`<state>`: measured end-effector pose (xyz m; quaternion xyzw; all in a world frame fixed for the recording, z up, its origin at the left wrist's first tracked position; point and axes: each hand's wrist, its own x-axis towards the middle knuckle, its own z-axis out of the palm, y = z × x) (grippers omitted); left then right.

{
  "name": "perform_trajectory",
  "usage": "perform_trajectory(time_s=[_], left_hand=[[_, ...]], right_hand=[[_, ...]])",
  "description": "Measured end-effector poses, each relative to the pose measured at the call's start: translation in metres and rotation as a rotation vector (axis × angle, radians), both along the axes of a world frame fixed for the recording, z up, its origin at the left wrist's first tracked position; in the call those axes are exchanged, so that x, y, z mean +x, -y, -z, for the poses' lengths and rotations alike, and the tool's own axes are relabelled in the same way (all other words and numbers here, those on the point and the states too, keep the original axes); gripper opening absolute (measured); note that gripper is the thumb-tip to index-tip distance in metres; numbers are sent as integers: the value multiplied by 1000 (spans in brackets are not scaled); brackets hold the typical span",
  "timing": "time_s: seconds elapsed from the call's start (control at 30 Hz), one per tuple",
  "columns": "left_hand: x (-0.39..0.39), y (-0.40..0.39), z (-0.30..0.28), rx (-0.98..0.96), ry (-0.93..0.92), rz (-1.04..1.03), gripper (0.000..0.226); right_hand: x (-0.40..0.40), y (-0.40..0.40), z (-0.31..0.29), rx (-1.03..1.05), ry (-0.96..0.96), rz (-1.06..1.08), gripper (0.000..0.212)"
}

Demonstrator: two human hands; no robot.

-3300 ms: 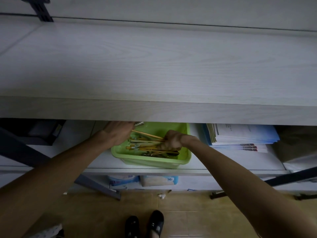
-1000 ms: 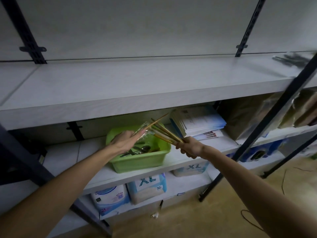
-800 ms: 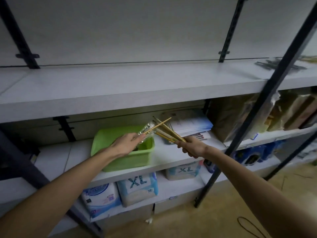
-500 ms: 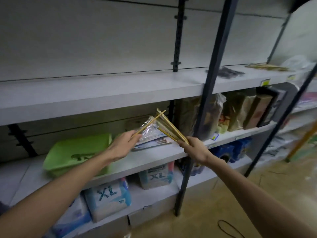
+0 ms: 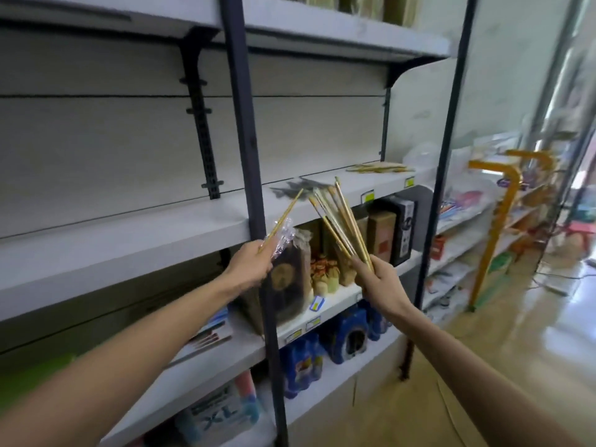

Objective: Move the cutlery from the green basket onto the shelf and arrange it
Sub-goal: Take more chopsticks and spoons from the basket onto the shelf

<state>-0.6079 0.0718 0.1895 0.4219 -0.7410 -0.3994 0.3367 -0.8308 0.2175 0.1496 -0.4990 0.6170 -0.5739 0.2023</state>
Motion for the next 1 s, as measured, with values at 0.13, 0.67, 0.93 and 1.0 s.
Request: perform_trajectory(time_s=[0.13,0.67,0.93,1.0], left_hand=[[-79,28,-23,193,-33,15,52],[-348,181,-93,407,-150,53,14],[-443,245,-76,401,-55,-56,14],[-467,263,-72,380,-50,-112,16]], right_hand=[[-45,23,-28,102,260,-57,30],[-330,183,-111,302,407,-136,24],[-446,282,-124,405,228,-173,33],[-473,311,-124,403,151,-184,30]])
